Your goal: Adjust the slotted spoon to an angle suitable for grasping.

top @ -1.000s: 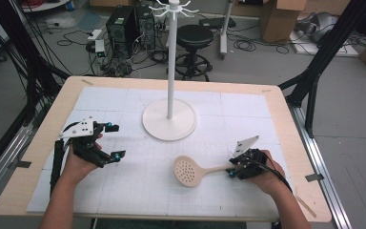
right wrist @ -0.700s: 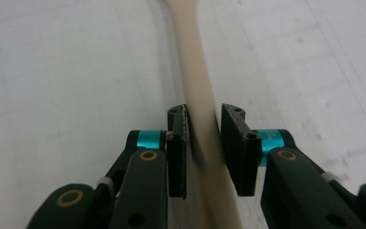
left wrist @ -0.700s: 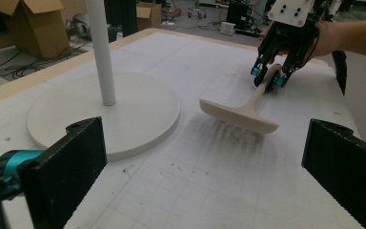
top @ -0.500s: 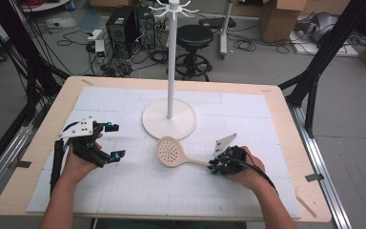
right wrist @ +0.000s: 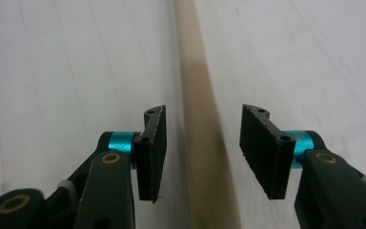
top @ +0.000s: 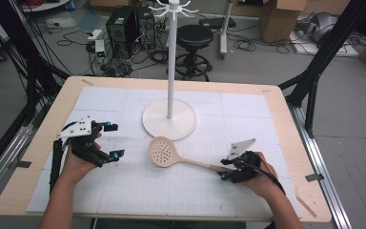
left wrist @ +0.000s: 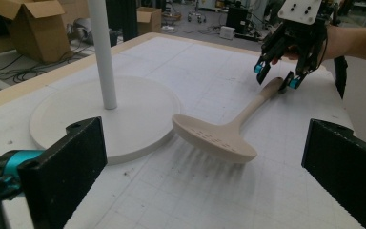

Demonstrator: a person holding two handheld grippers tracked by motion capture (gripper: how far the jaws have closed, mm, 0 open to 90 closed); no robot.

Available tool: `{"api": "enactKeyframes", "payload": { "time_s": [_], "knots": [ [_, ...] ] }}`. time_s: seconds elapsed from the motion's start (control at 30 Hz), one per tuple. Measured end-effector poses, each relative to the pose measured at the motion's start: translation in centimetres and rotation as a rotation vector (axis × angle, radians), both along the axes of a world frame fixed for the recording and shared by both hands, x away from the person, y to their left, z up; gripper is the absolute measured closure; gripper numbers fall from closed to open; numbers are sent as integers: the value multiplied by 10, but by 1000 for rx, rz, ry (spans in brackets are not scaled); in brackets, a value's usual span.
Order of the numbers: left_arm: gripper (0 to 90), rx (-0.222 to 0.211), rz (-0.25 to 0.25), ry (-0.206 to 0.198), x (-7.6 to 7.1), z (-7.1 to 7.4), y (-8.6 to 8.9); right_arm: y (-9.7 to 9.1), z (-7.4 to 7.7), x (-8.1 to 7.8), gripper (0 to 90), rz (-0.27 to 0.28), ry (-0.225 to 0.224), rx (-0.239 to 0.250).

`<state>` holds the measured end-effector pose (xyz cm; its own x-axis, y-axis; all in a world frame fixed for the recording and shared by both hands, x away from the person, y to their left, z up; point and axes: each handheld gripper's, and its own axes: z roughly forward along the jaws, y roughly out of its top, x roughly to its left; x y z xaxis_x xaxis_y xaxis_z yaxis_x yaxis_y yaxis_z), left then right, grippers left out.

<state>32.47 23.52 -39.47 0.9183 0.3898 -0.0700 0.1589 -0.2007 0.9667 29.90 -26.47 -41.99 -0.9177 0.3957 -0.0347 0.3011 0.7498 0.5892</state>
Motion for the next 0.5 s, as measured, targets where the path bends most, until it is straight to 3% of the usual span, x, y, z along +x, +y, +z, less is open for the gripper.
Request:
{"api": "enactKeyframes", "payload": {
  "time_s": [0.13,0.2,0.37,0.5],
  "knots": [
    [17,7,-1,0,1,-1,-2,-25,-4,-10,540,-37,8,-23],
    [17,6,-1,0,1,-1,-2,-28,-6,-10,610,-37,26,-28],
    [17,2,0,-4,1,0,-1,-17,-7,-5,660,21,27,-33],
    [17,-2,5,-2,1,0,0,8,-5,0,665,89,23,-49]
  ]
}}
